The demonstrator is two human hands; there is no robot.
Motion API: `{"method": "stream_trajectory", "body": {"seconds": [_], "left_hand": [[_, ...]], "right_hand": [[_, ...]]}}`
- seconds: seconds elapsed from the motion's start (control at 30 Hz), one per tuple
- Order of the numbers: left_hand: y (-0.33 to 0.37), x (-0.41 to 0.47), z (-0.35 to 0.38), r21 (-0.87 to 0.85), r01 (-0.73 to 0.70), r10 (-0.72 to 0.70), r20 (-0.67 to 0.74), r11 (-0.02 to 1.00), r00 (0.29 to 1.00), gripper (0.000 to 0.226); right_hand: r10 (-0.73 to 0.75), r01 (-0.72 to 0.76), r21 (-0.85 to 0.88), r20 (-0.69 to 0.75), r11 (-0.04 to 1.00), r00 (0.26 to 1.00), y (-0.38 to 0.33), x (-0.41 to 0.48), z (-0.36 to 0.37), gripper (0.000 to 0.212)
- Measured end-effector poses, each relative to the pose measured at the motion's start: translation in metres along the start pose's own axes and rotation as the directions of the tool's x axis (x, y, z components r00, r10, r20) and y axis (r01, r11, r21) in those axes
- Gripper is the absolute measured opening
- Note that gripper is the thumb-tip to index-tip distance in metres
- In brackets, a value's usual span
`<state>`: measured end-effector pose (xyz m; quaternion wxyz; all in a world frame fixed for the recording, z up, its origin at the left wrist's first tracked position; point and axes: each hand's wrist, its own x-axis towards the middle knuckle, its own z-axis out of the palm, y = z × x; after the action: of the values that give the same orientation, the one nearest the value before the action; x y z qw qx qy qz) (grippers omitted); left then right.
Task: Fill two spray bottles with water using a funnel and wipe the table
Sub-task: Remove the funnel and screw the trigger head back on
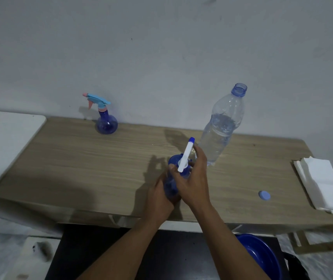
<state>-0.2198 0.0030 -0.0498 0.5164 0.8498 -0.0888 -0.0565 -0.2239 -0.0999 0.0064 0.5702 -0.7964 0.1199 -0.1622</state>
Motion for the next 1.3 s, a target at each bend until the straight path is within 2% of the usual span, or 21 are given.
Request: {"method": "stream_trajectory", "body": {"seconds": [0.03,0.13,0.2,0.27,0.33,0.37,0.43,0.53,0.63,0.7,0.9,0.97,1.13,1.3], "left_hand": [[-0.004,0.0,0.003,0.079,-0.044,0.049,-0.056,0.996,0.997,0.024],[-0.005,-0.001,0.007,0.063,0.066,-0.064,-0.038,0.996,0.997,0.023],[-0.001,-0.002,0.009,0.023,0.089,-0.088,-0.009,0.996,0.996,0.041],[0.01,-0.008,0.004,0.005,0.136,-0.136,0.075,0.991,0.988,0.043],[0.015,-0.013,-0.007,0.001,0.181,-0.18,0.117,0.983,0.977,0.055],[0.015,-0.018,-0.016,0.07,0.174,-0.181,0.107,0.982,0.978,0.062],[0.014,-0.027,-0.042,0.12,0.205,-0.201,-0.043,0.971,0.979,0.07],[0.014,-0.044,-0.093,0.337,0.229,-0.198,-0.123,0.913,0.972,0.063],[0.011,-0.057,-0.136,0.504,0.319,-0.273,-0.166,0.802,0.948,0.072],[0.009,-0.064,-0.156,0.556,0.364,-0.303,-0.203,0.747,0.931,0.069],[0.034,-0.081,-0.183,0.581,0.397,-0.274,-0.291,0.711,0.917,0.061],[0.04,-0.084,-0.185,0.58,0.406,-0.274,-0.306,0.706,0.912,0.064],[0.05,-0.09,-0.182,0.581,0.434,-0.299,-0.317,0.688,0.9,0.065],[0.056,-0.094,-0.177,0.574,0.452,-0.305,-0.338,0.683,0.89,0.065]], "right_hand": [[0.006,-0.005,-0.009,0.036,1.0,0.999,0.0,0.002,-0.001,0.077],[-0.006,0.008,-0.1,0.016,0.995,1.0,0.003,0.012,-0.001,0.065],[-0.01,0.01,-0.147,0.0,0.989,1.0,0.003,0.018,-0.001,0.054],[-0.029,0.031,-0.159,0.013,0.987,1.0,-0.004,0.02,0.001,0.039],[-0.047,0.047,-0.129,0.01,0.99,0.999,-0.009,0.019,0.002,0.037],[-0.045,0.047,-0.114,0.015,0.992,0.999,-0.011,0.019,0.002,0.036],[-0.008,0.019,-0.137,0.074,0.99,0.997,-0.014,0.018,0.0,0.031],[0.032,0.025,-0.221,0.248,0.975,0.968,-0.022,0.013,-0.004,0.023],[0.107,0.056,-0.343,0.437,0.938,0.893,-0.035,0.004,-0.006,0.03],[0.158,0.071,-0.402,0.509,0.913,0.846,-0.042,-0.004,-0.005,0.029],[0.218,0.125,-0.445,0.641,0.887,0.736,-0.056,-0.028,-0.001,0.013],[0.236,0.159,-0.477,0.665,0.864,0.709,-0.06,-0.032,-0.001,0.018],[0.281,0.181,-0.539,0.662,0.823,0.695,-0.065,-0.037,-0.008,0.017],[0.258,0.171,-0.512,0.659,0.842,0.706,-0.062,-0.032,-0.014,0.023]]}}
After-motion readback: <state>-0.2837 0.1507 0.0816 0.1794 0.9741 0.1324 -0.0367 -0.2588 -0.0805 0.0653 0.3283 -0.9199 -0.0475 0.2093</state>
